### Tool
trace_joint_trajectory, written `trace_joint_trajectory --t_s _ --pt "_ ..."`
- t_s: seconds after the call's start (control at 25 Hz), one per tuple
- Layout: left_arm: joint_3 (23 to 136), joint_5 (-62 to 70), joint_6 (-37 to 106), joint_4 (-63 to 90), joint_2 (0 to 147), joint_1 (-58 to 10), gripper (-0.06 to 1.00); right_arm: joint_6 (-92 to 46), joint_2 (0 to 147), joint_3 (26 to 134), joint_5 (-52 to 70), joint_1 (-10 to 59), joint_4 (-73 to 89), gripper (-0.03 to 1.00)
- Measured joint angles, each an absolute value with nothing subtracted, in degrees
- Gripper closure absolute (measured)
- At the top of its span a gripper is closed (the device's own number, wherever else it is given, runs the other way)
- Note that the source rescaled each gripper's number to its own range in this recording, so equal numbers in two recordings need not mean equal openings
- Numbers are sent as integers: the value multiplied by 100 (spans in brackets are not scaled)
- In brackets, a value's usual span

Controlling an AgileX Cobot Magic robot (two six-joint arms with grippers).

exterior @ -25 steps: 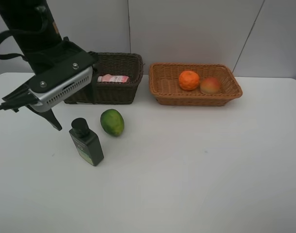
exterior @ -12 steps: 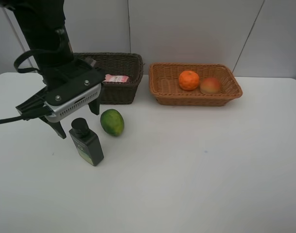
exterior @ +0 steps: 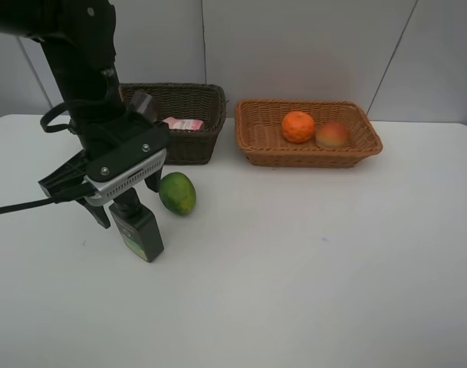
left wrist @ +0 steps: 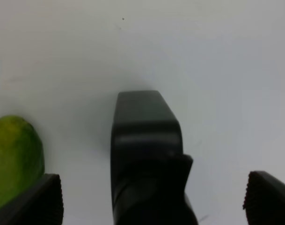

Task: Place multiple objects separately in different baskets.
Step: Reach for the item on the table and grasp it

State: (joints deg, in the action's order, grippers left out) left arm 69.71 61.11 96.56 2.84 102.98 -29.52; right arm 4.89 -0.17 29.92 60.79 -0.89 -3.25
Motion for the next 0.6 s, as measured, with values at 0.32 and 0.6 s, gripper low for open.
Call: trace_joint_trajectory --t_s 0.32,0.6 --pt "6827 5621 9656 272 10427 -2952 -5 489 -17 2992 6079 -89 -325 9" --pt "6823 5575 9656 286 10612 -2952 -5 489 -17 2992 6079 -89 -325 9"
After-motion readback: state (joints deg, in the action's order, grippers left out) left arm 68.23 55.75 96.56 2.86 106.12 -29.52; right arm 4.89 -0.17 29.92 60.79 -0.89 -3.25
